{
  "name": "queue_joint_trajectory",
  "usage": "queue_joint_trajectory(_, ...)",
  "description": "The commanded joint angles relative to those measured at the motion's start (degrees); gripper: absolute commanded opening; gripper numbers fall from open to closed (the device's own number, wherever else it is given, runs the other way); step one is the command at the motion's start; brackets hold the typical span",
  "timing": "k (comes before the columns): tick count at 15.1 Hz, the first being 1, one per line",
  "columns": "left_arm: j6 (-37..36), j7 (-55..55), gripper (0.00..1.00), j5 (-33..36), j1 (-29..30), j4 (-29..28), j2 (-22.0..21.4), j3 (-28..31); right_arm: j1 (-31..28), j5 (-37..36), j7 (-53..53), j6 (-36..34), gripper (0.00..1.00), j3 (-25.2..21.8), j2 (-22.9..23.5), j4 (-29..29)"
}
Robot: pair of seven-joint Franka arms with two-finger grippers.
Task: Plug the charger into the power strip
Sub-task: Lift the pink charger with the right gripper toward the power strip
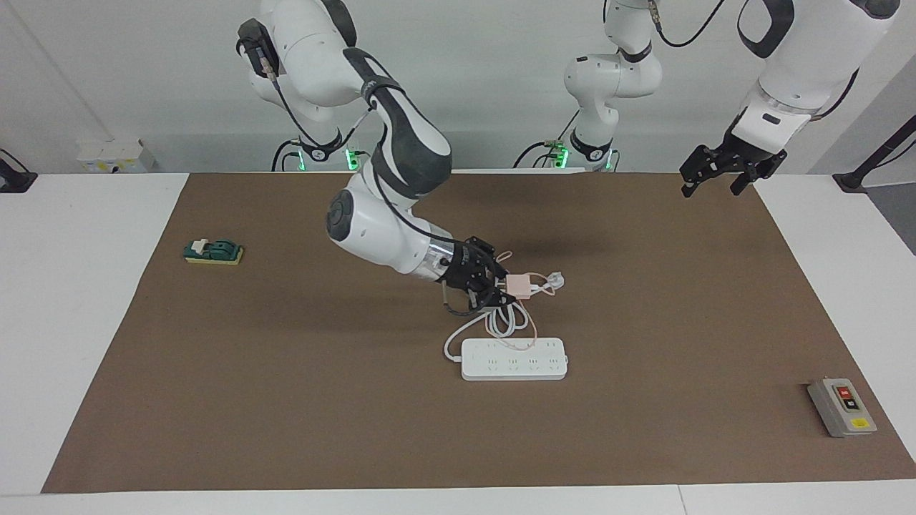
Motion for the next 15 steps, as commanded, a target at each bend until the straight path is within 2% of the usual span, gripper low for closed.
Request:
queue_joint_trajectory(1,0.05,-0.35,1.0,-0.45,0.16,-0.08,-1.27,0.05,1.47,0.79,0.83,0.94,0.0,-0.38,0.86,1.53)
queue_joint_trajectory(5,1.27,-2.09,1.0,-0.45,0.34,-3.59,-2.85,0.14,2.54,-0.35,0.92,1.03,0.0,-0.38,0.34,1.53)
queue_joint_trajectory(7,5.83,-3.95,1.0,-0.98,2.26,-4.3,-2.42,0.14,2.45,-0.44,0.83,0.51,0.0,-0.38,0.25,1.53)
queue_joint_trajectory(8,7.76,-4.13,1.0,-3.68,2.71,-4.39,-1.72,0.23,2.36,-0.44,0.83,0.5,0.0,-0.38,0.25,1.53)
queue_joint_trajectory(11,13.92,-4.39,1.0,-12.64,5.17,-3.17,4.94,0.23,2.27,-1.49,0.66,0.42,0.0,-0.38,0.25,1.53)
queue_joint_trajectory(12,15.24,-4.48,1.0,-13.19,4.56,-2.29,7.32,0.14,2.27,-2.02,0.57,0.76,0.0,-0.38,0.16,1.53)
queue_joint_trajectory(15,19.8,-4.65,1.0,-13.72,3.85,-3.94,8.22,-0.12,2.36,-2.2,0.66,1.03,0.0,-0.38,0.16,1.53)
